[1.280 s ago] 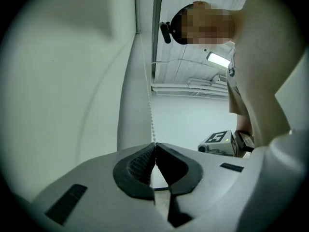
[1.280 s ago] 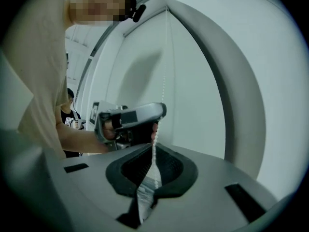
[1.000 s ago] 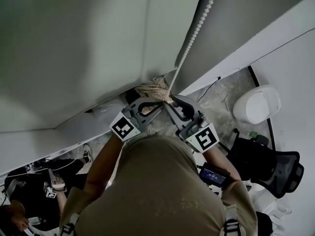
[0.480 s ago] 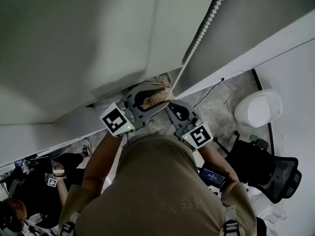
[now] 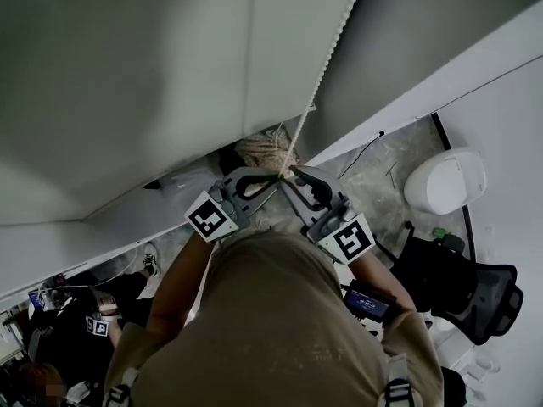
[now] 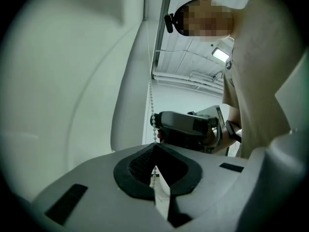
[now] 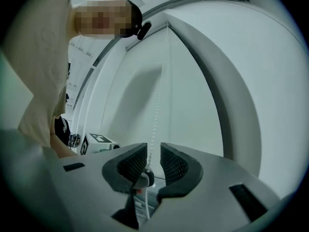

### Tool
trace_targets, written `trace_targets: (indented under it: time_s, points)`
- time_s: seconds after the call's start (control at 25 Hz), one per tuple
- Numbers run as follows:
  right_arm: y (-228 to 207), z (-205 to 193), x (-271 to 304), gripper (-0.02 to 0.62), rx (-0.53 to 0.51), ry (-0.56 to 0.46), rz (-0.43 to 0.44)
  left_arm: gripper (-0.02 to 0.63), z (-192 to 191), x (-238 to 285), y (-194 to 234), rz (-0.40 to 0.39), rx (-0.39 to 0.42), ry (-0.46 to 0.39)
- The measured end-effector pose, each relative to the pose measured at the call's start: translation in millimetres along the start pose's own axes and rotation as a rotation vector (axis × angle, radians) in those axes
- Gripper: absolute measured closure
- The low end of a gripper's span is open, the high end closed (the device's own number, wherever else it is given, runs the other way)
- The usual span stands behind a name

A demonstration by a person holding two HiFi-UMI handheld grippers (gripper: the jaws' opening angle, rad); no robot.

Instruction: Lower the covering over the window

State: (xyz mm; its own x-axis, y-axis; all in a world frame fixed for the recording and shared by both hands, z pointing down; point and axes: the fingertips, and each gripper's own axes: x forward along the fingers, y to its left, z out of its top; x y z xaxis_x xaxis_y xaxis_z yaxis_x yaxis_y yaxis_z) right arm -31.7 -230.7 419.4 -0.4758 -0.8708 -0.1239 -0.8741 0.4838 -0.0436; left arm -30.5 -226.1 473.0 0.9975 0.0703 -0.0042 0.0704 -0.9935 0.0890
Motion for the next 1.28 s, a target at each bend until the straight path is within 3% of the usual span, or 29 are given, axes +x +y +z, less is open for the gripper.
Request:
trace_targets:
  time_s: [0.16,0.28,0.32,0.36,0.44,0.56,0.64,0.68,0.8,0.84,0.88,1.04,1.12,1.24,1.28]
  points:
    - [2,2,8,0.574,-0.003,0.029,-0.013,0.591,-1,3,-9,-0.005,0.033,0.015]
    - [-1,-2,9,0.580,0.054,0.038,-0.025,0.587,9,-9,-8,-0.021,0.000,-0.017]
    - [-2,-9,8,0.581,0.060,0.045,-0.025,0.505,16,-17,-4,-0.024,-0.021,-0.040]
    - [-2,-21,5,0.581,0.061,0.067,-0.020,0.463,24,-24,1,-0.023,-0.033,-0.068]
    - [3,-46,1,0.581,0.075,0.118,-0.008,0.465,43,-31,9,-0.020,-0.023,-0.111]
    - [13,-57,1,0.581,0.074,0.143,0.019,0.466,63,-13,4,-0.041,0.011,-0.102]
    - [15,-56,1,0.581,0.061,0.141,0.039,0.575,67,-2,-1,-0.040,0.018,-0.106]
    - [14,-54,0,0.581,0.057,0.130,0.040,0.579,68,0,-1,-0.032,0.009,-0.119]
    - [10,-42,-8,0.564,0.059,0.080,0.026,0.583,61,-7,5,0.004,0.005,-0.152]
    - [6,-33,-11,0.510,0.073,0.049,0.019,0.583,53,-8,6,0.011,0.017,-0.135]
    - [3,-24,-14,0.494,0.082,0.013,0.011,0.583,41,-8,5,0.012,0.029,-0.106]
    - [2,5,-9,0.499,0.015,-0.029,0.002,0.583,-3,3,-14,-0.012,0.003,-0.030]
    - [2,9,-4,0.574,0.005,-0.006,-0.012,0.583,-3,4,-20,-0.010,-0.032,-0.040]
    - [-3,2,-5,0.580,0.049,-0.002,-0.033,0.581,7,-8,-16,-0.008,-0.084,-0.080]
    - [-4,-7,-7,0.581,0.052,0.007,-0.033,0.516,12,-14,-13,-0.008,-0.089,-0.100]
